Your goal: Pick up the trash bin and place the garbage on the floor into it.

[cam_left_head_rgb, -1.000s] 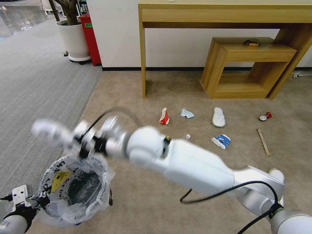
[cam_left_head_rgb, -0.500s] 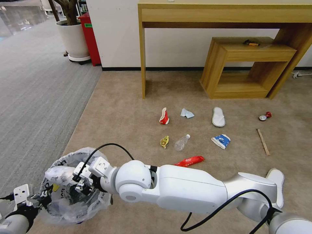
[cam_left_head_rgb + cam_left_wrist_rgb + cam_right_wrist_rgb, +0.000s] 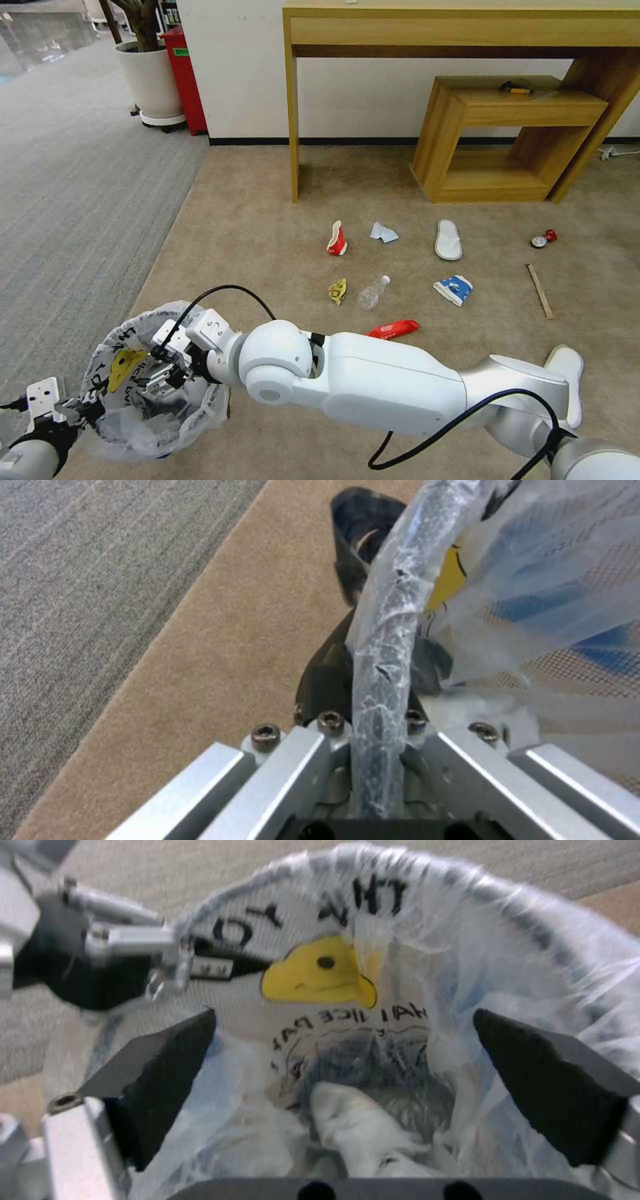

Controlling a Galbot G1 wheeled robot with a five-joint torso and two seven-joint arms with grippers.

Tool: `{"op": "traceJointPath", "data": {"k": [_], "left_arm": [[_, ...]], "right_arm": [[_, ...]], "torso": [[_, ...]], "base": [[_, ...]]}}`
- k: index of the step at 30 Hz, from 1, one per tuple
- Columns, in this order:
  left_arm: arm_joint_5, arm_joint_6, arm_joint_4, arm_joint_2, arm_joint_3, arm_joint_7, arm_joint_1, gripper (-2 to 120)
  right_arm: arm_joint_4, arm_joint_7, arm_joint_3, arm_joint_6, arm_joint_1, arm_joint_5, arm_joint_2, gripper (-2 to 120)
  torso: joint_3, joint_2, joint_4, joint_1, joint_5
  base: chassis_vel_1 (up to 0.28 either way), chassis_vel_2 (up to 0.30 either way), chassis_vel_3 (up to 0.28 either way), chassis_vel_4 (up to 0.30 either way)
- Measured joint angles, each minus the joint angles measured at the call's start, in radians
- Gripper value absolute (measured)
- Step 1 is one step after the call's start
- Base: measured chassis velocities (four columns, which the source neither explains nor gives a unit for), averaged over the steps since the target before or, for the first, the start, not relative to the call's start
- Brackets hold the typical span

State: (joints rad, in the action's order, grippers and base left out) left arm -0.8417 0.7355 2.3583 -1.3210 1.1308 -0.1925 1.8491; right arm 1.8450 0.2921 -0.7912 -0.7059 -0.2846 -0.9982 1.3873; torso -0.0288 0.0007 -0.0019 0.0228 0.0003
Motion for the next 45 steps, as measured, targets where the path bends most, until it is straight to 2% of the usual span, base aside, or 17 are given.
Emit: {"op": "traceJointPath", "data": {"k": [5,9,11,12,14,16,18,20,22,23,25,27,30,32,33,38,45], "left_arm": [[-0.001,0.0,0.0,-0.001,0.001,0.0,0.0,0],[-0.001,0.0,-0.008,-0.011,0.008,0.003,0.001,0],[0.002,0.0,-0.022,-0.022,0.022,0.023,0.009,0],[0.002,0.0,-0.022,-0.022,0.022,0.023,0.009,0],[0.005,0.0,-0.031,-0.024,0.027,0.031,0.012,0],[0.005,0.0,-0.032,-0.024,0.028,0.034,0.012,0],[0.007,0.0,-0.035,-0.023,0.029,0.04,0.01,0],[0.007,0.0,-0.035,-0.023,0.029,0.041,0.009,0],[0.011,0.0,-0.035,-0.027,0.028,0.05,0.008,0],[0.011,0.0,-0.035,-0.027,0.028,0.05,0.008,0],[0.018,0.0,-0.035,-0.032,0.026,0.06,0.007,0],[0.02,0.0,-0.035,-0.034,0.025,0.062,0.007,0],[0.029,0.0,-0.035,-0.043,0.022,0.071,0.005,0],[0.031,0.0,-0.035,-0.044,0.022,0.074,0.005,0],[0.034,0.0,-0.035,-0.045,0.023,0.08,0.007,0],[0.035,0.0,-0.029,-0.045,0.032,0.088,0.014,0],[0.037,0.0,-0.024,-0.048,0.032,0.091,0.019,0]], "right_arm": [[0.008,0.005,0.029,0.015,-0.005,0.0,-0.003,100],[0.03,0.014,0.101,0.029,-0.036,0.007,-0.021,100],[0.056,0.008,0.229,0.041,-0.113,0.057,-0.073,100],[0.056,0.008,0.229,0.041,-0.113,0.057,-0.073,100],[0.07,-0.015,0.335,0.054,-0.198,0.102,-0.127,100],[0.074,-0.02,0.369,0.057,-0.222,0.118,-0.147,100],[0.094,-0.068,0.523,0.079,-0.351,0.193,-0.272,100],[0.097,-0.079,0.551,0.082,-0.377,0.209,-0.295,100],[0.116,-0.148,0.74,0.124,-0.565,0.313,-0.403,100],[0.116,-0.148,0.74,0.124,-0.565,0.313,-0.403,100],[0.117,-0.192,0.846,0.159,-0.675,0.39,-0.435,100],[0.116,-0.204,0.886,0.176,-0.713,0.417,-0.441,100],[0.102,-0.224,1.053,0.217,-0.857,0.476,-0.424,100],[0.1,-0.227,1.076,0.221,-0.876,0.478,-0.418,100],[0.093,-0.231,1.132,0.234,-0.918,0.485,-0.402,100],[0.072,-0.253,1.238,0.253,-1.003,0.506,-0.372,100],[0.033,-0.255,1.244,0.242,-0.997,0.515,-0.329,100]], "torso": [[0.0,0.0,0.0,0.0,0.0],[0.0,0.0,0.0,0.0,0.0],[0.0,0.0,0.0002,0.0,0.0002],[0.0,0.0,0.0002,0.0,0.0002],[0.0,0.0,0.0001,0.0,0.0004],[0.0,0.0,0.0003,0.0,0.0004],[0.0,0.0,0.0,0.0,0.0004],[0.0,0.0,-0.0002,0.0,0.0005],[0.0,0.0,-0.0005,0.0,0.0004],[0.0,0.0,-0.0005,0.0,0.0004],[0.0,0.0,-0.0004,0.0,0.0008],[0.0,0.0,-0.0005,0.0,0.0006],[0.0,0.0,-0.0002,0.0,0.0005],[0.0,0.0,-0.0002,0.0,0.0005],[0.0,0.0,-0.0002,0.0,0.0005],[0.0,0.0,-0.0002,0.0,0.0004],[0.0,0.0,0.0001,0.0,0.0]], "base": [[0.0,0.0,0.0,0.0],[0.0,0.0,0.0,0.0],[0.0,0.0,0.0,0.0],[0.0,0.0,0.0,0.0],[0.0,0.0,0.0,0.0],[0.0,0.0,0.0,0.0],[0.0,0.0,0.0,0.0],[0.0,0.0,0.0,0.0],[0.0,0.0,0.0,0.0],[0.0,0.0,0.0,0.0],[0.0,0.0,0.0,0.0],[0.0,0.0,0.0,0.0],[0.0,0.0,0.0,0.0],[0.0,0.0,0.0,0.0],[0.0,0.0,0.0,0.0],[0.0,0.0,0.0,0.0],[0.0,0.0,0.0,0.0]]}}
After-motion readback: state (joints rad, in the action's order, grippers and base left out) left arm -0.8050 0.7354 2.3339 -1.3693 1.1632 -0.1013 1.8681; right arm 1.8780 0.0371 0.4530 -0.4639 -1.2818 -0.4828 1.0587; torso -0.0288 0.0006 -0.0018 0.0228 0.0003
